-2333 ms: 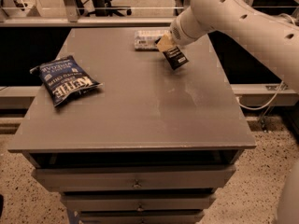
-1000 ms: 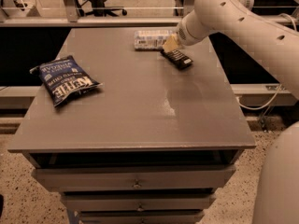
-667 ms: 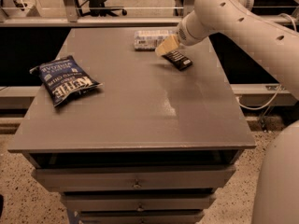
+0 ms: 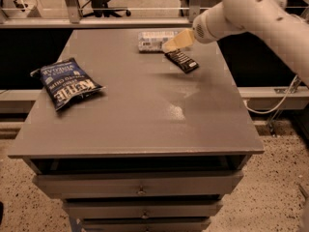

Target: Move rxbar chocolate near blue plastic bottle

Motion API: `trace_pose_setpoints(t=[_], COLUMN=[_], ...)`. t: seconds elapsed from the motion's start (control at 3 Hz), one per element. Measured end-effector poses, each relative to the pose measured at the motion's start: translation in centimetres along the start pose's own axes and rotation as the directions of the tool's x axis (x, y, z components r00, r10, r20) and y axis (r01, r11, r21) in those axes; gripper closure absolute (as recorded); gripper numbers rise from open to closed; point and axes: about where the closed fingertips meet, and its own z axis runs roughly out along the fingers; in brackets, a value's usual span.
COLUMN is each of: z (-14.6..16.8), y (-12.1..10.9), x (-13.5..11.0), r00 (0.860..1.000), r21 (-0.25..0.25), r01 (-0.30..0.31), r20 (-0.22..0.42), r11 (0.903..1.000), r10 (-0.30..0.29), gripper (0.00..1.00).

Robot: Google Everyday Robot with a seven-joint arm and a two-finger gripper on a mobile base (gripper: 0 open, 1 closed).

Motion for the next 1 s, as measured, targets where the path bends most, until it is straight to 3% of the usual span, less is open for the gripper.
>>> trace_pose_setpoints(t=[0.33,0.67,1.0], z=[-4.8,-11.2,-13.5], y=[-0.8,-3.5,-4.2], x=[0.6,2.9,3.6], r00=[0.993,0.976,0.974], r21=[-0.138,-0.247,-0.247], r01=[-0.032,-0.013,0.066], r20=[0.111,0.205,0.226], r11=[0.9899,0.969,0.9669], r10=[0.047,0.065,-0.009], gripper=[0.0,0.0,0.0])
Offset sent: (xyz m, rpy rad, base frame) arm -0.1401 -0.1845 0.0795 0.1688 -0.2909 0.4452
